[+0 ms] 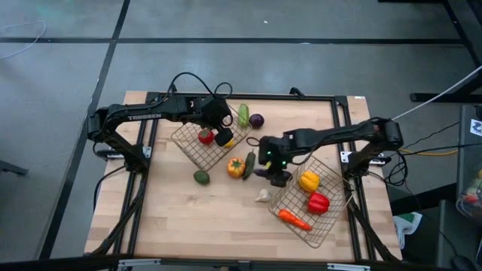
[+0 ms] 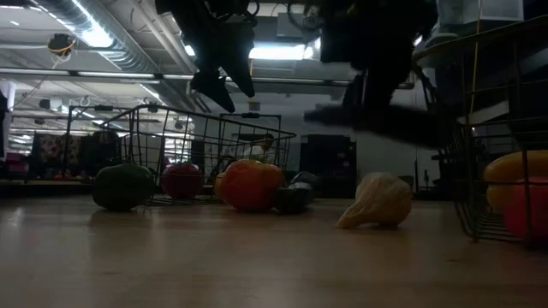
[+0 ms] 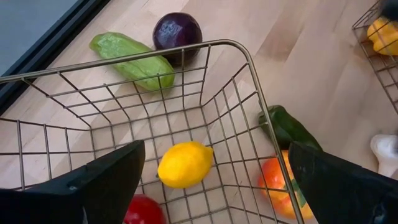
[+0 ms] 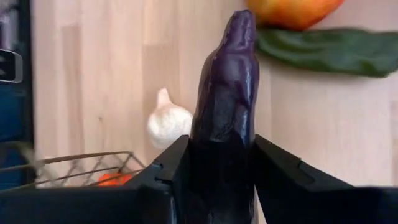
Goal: Sort produce into baskets
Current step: Put the eggplant into the bottom basket
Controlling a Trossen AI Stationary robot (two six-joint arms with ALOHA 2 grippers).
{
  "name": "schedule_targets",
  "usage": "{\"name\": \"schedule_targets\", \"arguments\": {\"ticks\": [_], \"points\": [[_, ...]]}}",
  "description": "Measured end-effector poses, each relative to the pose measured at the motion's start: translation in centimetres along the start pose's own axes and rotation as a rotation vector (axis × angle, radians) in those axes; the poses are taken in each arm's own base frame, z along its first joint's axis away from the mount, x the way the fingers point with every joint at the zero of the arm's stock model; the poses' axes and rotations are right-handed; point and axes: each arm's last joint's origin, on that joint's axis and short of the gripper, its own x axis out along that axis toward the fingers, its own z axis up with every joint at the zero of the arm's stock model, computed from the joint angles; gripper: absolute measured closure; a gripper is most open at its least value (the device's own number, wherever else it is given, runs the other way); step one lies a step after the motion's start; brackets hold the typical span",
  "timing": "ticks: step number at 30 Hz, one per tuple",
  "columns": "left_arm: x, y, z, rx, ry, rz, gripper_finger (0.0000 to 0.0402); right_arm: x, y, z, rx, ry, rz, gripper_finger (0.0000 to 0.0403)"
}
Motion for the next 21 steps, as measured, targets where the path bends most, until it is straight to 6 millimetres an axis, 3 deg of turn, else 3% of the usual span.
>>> {"name": "schedule_targets", "arguments": {"ticks": [12, 18, 21], "points": [[0.0, 0.0, 0.0, -0.008, 0.0, 0.0, 0.0009, -7.2, 2.2, -1.2, -0.054, -0.197, 0.029, 0.0263], [0.0, 0.0, 0.0, -0.009, 0.0, 0.0, 0.0009, -9.2, 3.3, -2.3, -0.09, -0.225, 0.065, 0.0263], [0.0, 0.0, 0.0, -0.01, 0.0, 0.0, 0.0009, -9.2, 4.6, -3.1, -0.122, -0.18, 0.091, 0.0263]]}}
